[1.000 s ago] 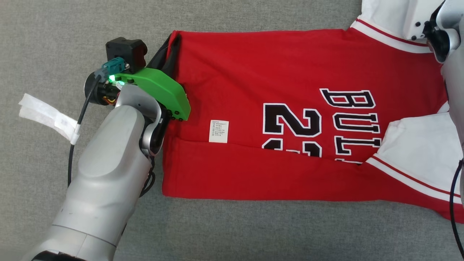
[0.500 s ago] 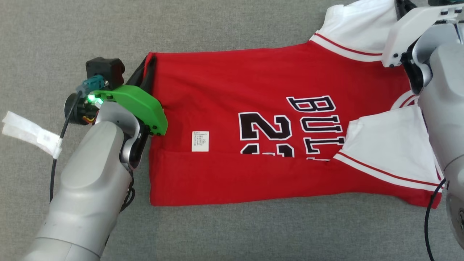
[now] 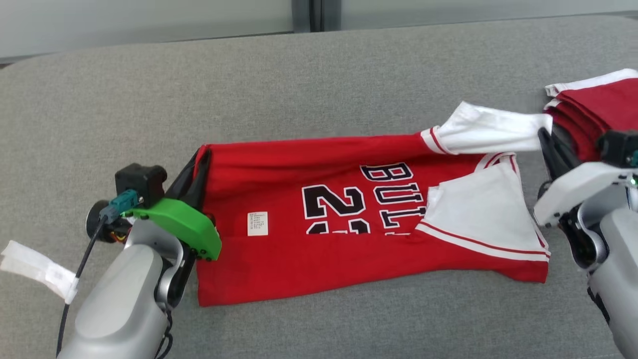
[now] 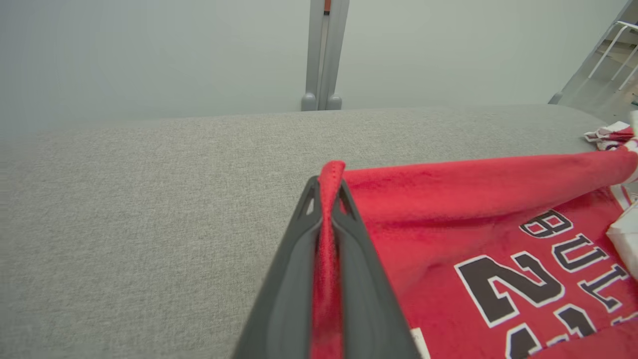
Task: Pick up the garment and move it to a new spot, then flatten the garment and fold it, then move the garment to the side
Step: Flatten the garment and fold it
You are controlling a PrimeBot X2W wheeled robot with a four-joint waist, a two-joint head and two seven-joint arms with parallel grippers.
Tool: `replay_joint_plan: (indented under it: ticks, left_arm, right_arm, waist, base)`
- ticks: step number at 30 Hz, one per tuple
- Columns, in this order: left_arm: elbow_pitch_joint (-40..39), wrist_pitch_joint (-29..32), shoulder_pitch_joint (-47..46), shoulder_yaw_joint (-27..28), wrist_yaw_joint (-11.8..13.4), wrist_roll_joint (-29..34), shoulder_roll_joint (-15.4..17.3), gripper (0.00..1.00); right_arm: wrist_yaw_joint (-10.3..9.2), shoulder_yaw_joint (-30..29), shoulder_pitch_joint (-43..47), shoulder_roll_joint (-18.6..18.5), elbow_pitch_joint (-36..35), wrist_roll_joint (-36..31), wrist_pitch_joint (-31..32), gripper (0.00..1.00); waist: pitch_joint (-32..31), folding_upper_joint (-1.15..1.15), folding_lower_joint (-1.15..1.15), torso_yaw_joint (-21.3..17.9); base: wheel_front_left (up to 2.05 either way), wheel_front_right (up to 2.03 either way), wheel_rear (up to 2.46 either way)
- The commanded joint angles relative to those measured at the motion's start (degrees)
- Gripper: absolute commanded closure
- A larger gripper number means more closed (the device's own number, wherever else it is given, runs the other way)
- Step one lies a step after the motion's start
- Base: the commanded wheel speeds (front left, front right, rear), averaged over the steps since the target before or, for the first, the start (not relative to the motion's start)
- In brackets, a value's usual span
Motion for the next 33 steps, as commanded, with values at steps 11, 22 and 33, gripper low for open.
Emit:
replay_joint_plan:
  ticks: [11, 22, 33]
  left_arm:
    - [-8.8, 0.6, 14.3, 2.1, 5.5, -3.4, 2.6, 1.00]
    - [-8.8, -4.1, 20.4, 4.0, 6.9, -5.1, 1.0, 0.00]
    - [-14.7, -6.1, 29.3, 8.2, 11.0, -2.4, 1.2, 0.00]
  right_arm:
    - [-0.12, -7.8, 20.5, 3.3, -17.5, -0.5, 4.8, 1.00]
    - [-0.12, -11.1, 26.2, 8.2, -21.7, -4.8, 6.1, 0.00]
    - [-0.12, -19.2, 31.9, 11.1, -23.6, -8.6, 5.3, 0.00]
  waist:
    - [-4.1, 0.00, 0.00, -3.2]
    - [-5.1, 0.00, 0.00, -3.7]
    - [-7.2, 0.00, 0.00, -2.0]
  base:
    - [0.00, 0.00, 0.00]
    - [0.00, 0.00, 0.00]
    - [0.00, 0.00, 0.00]
